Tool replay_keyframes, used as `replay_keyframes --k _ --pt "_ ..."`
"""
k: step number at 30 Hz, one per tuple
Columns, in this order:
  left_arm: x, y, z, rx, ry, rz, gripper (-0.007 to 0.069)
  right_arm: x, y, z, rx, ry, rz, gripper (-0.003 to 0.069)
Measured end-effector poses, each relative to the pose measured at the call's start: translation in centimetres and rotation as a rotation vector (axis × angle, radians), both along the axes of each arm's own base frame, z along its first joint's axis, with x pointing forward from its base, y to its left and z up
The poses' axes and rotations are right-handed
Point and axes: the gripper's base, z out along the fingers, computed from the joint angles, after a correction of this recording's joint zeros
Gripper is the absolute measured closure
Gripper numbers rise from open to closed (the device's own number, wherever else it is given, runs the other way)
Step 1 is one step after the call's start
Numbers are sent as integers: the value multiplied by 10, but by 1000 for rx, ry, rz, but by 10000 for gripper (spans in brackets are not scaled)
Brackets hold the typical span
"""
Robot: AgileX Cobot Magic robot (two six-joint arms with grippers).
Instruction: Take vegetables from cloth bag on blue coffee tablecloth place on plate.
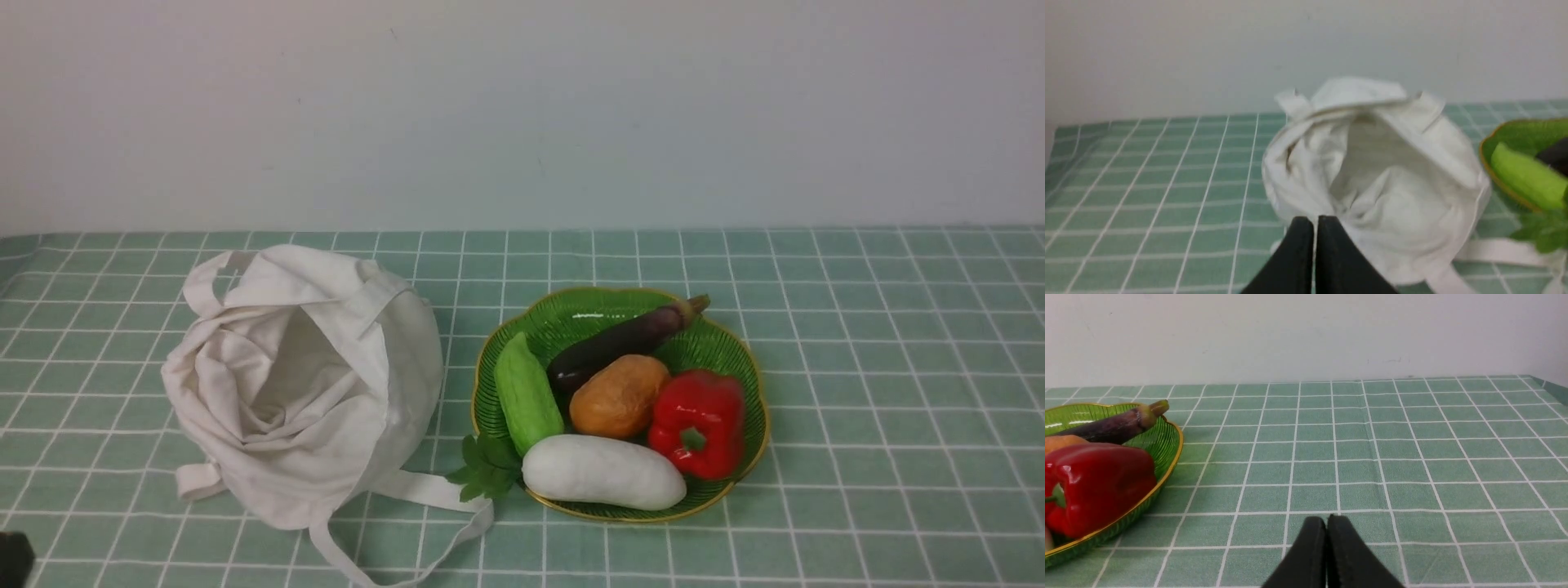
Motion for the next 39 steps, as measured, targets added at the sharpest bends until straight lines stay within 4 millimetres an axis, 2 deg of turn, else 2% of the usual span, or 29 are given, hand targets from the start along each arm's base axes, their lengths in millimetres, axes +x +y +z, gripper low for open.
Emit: replay_keyframes --k 3,39 --pt "2 1 -27 18 85 6 632 0 0 0 0 0 0 669" --pt "2 1 -28 24 79 10 632 0 0 0 0 0 0 669"
